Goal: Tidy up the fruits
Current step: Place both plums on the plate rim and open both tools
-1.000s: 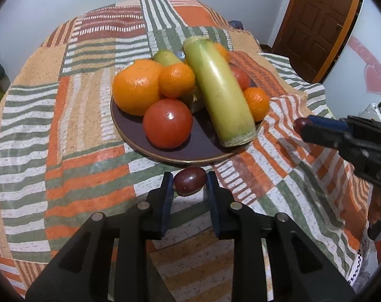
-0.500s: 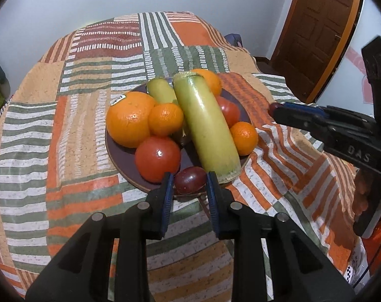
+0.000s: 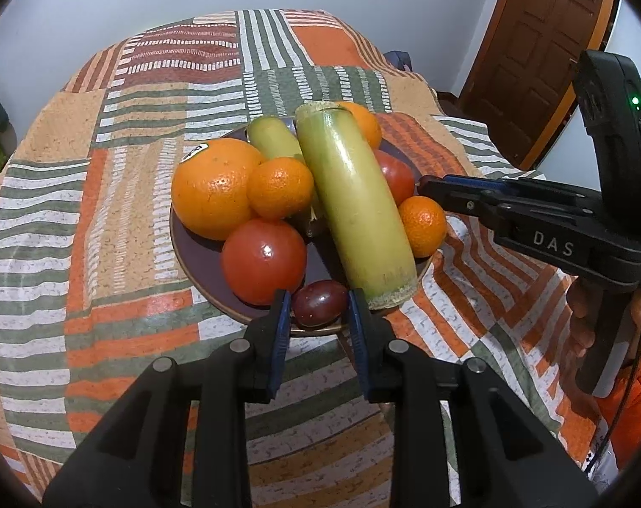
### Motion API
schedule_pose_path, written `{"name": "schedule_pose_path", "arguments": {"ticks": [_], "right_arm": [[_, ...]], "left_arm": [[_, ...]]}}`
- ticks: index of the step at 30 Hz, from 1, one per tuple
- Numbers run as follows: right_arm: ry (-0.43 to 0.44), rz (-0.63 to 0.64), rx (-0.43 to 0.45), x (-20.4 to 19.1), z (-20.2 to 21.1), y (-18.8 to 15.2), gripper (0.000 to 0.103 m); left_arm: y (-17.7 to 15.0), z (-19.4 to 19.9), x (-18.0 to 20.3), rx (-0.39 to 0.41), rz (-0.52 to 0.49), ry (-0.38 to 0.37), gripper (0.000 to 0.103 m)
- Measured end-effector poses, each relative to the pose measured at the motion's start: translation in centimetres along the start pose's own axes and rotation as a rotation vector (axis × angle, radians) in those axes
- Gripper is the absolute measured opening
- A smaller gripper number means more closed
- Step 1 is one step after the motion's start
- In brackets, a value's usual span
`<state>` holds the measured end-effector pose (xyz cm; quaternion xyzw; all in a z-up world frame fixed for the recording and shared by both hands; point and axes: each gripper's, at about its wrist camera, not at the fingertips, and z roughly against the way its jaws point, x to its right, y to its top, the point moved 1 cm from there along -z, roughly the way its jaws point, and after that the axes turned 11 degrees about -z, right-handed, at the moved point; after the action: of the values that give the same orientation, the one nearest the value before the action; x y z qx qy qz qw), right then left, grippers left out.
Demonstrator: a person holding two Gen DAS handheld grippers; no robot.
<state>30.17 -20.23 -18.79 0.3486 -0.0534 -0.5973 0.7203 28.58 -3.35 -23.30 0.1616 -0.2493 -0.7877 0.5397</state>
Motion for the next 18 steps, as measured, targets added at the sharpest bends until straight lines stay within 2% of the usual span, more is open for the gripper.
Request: {"name": "schedule_pose_path", "arguments": {"ticks": [5, 6, 11, 16, 18], "right_arm": [[-0.016, -0.001, -0.010, 0.3, 0.0, 0.3, 0.030], [-0.013, -0.001, -0.009, 0.4, 0.1, 0.4, 0.030], [-0.013, 0.003, 0.017, 0.4, 1.3, 0.5, 0.030], [-0.006, 0.002, 0.091, -0.3, 4.8, 0.8, 0.030], [-0.006, 0.011, 0.134, -1.0, 6.8, 0.9, 0.030]], "left_arm": [[-0.2, 0.0, 0.0, -0.009, 0.011, 0.010, 0.035], [-0.3, 0.1, -0.1, -0.008, 0.012, 0.013, 0.038], [-0.2, 1.4, -0.1, 0.014, 0.020, 0.025, 0.038], [0.4, 5.6, 0.0, 0.107, 0.027, 0.083, 0.038], [0.8, 8.4, 0.2, 0.169, 0.031, 0.109, 0.038]]}}
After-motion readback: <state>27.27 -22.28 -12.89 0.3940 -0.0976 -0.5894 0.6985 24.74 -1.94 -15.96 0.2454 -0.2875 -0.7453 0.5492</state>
